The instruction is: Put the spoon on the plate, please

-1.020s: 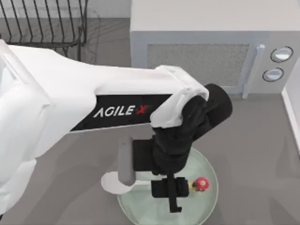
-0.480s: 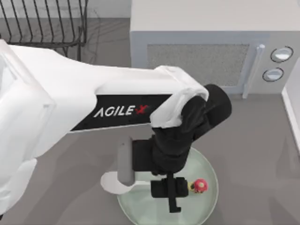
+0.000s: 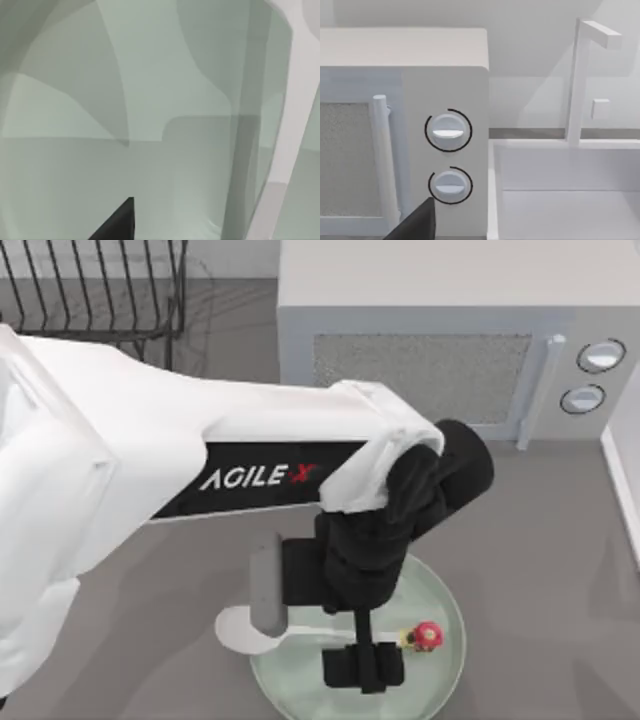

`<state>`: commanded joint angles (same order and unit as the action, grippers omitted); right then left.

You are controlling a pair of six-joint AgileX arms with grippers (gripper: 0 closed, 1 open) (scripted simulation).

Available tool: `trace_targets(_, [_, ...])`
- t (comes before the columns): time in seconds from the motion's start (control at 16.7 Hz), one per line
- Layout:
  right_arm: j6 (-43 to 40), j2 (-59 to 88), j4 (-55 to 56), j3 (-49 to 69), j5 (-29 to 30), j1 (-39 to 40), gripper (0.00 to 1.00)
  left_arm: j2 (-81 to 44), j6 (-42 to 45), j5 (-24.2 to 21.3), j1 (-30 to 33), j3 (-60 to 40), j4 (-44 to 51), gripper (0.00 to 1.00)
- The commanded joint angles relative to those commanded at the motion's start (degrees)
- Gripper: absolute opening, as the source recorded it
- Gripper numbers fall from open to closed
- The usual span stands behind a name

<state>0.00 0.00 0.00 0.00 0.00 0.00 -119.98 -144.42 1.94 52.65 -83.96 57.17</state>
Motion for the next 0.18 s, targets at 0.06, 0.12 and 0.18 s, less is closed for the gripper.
trace_targets(0.06, [0.0,0.0,0.0,0.0,0.0,0.0,1.0,0.0,0.0,0.0,0.0,0.0,0.0,1.0])
trace_targets(0.12, [0.0,0.0,0.0,0.0,0.0,0.0,1.0,0.0,0.0,0.0,0.0,0.0,0.0,1.0])
trace_targets(0.18, [0.0,0.0,0.0,0.0,0.0,0.0,1.0,0.0,0.0,0.0,0.0,0.0,0.0,1.0])
